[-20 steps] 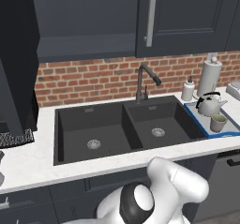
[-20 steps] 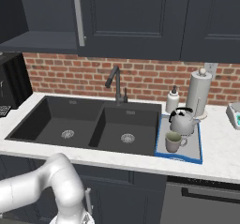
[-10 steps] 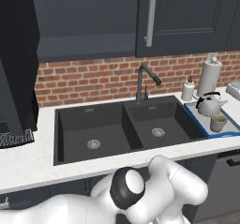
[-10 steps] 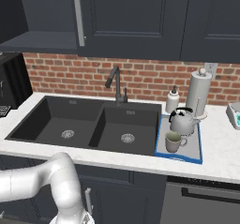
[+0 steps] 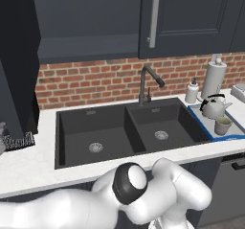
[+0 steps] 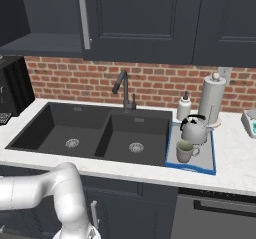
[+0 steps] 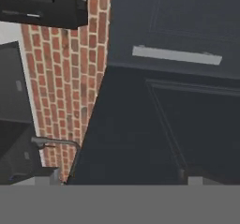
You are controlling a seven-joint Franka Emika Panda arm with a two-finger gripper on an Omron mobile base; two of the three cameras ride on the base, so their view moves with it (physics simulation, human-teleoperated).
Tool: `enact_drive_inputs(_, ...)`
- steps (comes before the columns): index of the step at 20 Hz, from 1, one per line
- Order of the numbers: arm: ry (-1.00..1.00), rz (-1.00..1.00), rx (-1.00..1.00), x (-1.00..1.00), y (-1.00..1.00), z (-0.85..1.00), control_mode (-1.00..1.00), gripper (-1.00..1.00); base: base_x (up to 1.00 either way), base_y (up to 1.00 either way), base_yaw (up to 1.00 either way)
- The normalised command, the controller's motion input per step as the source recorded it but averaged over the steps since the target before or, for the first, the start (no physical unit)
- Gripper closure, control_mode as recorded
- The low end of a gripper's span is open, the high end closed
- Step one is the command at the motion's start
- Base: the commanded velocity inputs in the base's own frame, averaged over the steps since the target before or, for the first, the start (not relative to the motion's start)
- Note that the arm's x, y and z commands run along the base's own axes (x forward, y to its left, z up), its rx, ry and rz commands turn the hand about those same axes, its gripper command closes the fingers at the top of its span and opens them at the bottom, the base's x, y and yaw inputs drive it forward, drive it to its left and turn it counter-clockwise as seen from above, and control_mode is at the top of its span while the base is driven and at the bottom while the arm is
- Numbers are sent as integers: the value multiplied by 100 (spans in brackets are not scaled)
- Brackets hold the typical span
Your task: Pick the kettle from the counter and place it on the tray. Then pick the mug from the cabinet and place it on the tray. Then close the cabinet doors.
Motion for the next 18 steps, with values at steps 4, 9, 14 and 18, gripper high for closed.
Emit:
enact_drive_inputs(4,-5,2,0,30,-57,14,-100,-100,0,0,0)
enact_drive_inputs(9,0,2,2,58,-55,15,-100,-100,0,0,0)
enact_drive_inputs(14,0,4,3,60,-56,11,-100,-100,0,0,0)
enact_drive_inputs(18,0,8,3,60,-59,6,-100,-100,0,0,0)
